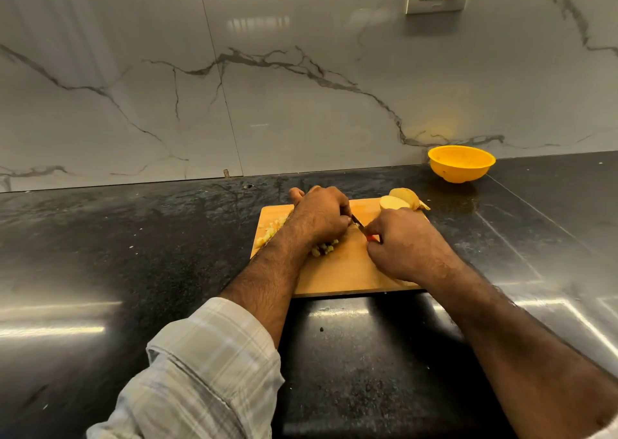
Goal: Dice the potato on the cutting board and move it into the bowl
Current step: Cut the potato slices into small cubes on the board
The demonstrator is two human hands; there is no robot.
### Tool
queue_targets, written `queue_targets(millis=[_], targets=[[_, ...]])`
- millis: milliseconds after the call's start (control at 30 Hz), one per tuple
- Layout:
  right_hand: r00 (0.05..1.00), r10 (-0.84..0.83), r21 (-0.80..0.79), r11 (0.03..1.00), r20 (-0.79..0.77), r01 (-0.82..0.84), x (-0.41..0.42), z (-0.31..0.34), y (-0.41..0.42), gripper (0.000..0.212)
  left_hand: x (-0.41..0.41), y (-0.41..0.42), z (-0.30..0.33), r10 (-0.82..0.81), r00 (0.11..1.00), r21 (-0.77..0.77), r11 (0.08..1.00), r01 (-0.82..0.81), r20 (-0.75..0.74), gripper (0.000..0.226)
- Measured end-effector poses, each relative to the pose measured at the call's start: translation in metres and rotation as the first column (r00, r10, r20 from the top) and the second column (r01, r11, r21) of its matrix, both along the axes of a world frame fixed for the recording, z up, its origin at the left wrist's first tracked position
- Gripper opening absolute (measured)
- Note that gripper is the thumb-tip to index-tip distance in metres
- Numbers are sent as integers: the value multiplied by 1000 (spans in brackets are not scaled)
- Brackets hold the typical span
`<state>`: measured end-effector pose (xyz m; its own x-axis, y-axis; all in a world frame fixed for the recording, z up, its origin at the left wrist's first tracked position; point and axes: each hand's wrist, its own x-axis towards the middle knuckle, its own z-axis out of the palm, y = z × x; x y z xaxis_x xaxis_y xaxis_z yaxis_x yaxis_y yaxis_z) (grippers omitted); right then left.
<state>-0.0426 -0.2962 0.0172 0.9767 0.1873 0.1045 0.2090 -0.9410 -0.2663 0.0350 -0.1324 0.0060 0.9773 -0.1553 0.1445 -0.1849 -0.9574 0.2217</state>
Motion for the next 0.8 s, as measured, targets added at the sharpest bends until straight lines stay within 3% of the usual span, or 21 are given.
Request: queue_targets(millis=[233, 567, 800], targets=[[996, 31, -96, 995, -78, -39, -1, 8, 11, 40, 1, -2, 3, 10, 1000, 25, 1000, -10, -16, 5], [990, 2, 134, 991, -143, 17, 18, 3, -5, 36, -3, -3, 4, 12, 1000, 3, 1000, -12, -2, 9], [999, 30, 176, 984, 19, -33, 6, 3, -12, 35, -2, -2, 2, 21, 1000, -12, 1000, -21, 4, 8]])
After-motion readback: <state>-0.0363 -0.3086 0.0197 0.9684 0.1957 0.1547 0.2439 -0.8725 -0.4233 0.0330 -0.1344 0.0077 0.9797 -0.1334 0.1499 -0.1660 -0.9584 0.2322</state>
